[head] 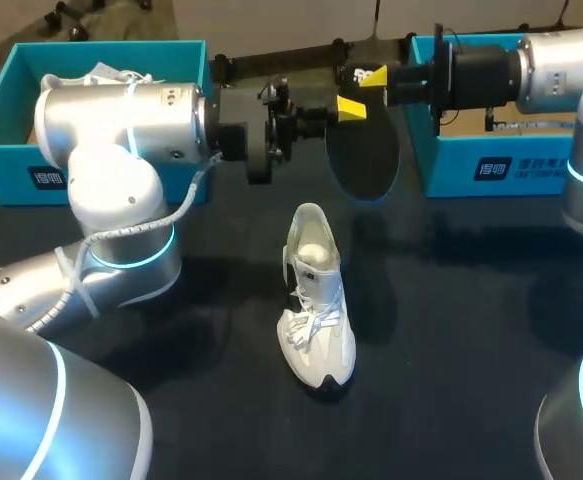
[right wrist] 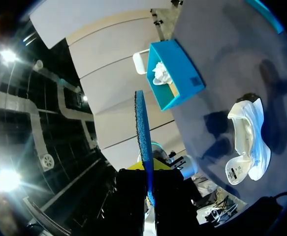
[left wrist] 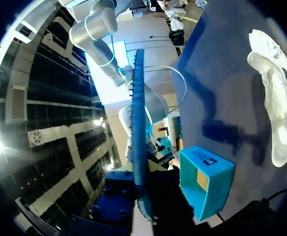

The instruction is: Take the shoe out of the shoebox, open the shoe tongue, remove and reinsert the insole, then place the shoe into the shoebox

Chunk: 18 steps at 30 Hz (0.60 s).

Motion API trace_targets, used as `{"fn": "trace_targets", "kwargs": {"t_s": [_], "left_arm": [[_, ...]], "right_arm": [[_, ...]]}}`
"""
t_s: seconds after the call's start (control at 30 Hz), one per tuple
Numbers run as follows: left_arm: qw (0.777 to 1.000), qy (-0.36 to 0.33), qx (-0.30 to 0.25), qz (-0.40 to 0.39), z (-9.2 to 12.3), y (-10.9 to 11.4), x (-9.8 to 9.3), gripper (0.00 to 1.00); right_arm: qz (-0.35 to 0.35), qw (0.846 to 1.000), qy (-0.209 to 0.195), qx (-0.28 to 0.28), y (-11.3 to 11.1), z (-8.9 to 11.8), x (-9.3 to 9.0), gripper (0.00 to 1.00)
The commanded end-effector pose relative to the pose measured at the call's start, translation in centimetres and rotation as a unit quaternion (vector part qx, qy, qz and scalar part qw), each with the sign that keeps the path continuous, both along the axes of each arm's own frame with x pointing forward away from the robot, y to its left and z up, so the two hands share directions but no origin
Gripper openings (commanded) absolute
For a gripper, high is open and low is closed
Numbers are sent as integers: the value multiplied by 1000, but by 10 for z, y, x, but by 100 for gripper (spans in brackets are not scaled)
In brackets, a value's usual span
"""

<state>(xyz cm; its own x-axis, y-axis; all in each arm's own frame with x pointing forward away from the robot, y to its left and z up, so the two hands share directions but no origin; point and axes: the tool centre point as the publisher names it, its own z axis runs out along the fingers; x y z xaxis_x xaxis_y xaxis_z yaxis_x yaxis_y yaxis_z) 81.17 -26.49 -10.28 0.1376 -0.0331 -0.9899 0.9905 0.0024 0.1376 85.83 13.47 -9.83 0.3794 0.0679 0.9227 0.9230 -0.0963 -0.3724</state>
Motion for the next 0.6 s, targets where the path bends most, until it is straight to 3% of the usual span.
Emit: {"fn": "trace_targets", "kwargs": {"t_s": [0.03, 0.1, 0.13, 0.17, 0.2, 0.6], "left_arm": [[1000, 1, -3, 1, -1, -2, 0, 0], [1000, 4, -6, 1, 0, -2, 0, 0], [1000, 5, -7, 1, 1, -1, 0, 0], [1000, 5, -7, 1, 1, -1, 0, 0], [1000, 5, -9, 1, 2, -1, 1, 0], [999, 38, -12, 11, 3, 17, 6, 0]], "right_arm": [[-1, 1000, -1, 1, 2, -1, 0, 0], [-3, 1000, -4, -1, 2, -1, 0, 0], [-3, 1000, -7, -5, 1, -1, 0, 12], [-3, 1000, -7, -5, 1, -1, 0, 12], [0, 1000, -15, -6, 0, 0, -1, 100], [20, 994, -102, -18, -19, 1, -19, 100]]}}
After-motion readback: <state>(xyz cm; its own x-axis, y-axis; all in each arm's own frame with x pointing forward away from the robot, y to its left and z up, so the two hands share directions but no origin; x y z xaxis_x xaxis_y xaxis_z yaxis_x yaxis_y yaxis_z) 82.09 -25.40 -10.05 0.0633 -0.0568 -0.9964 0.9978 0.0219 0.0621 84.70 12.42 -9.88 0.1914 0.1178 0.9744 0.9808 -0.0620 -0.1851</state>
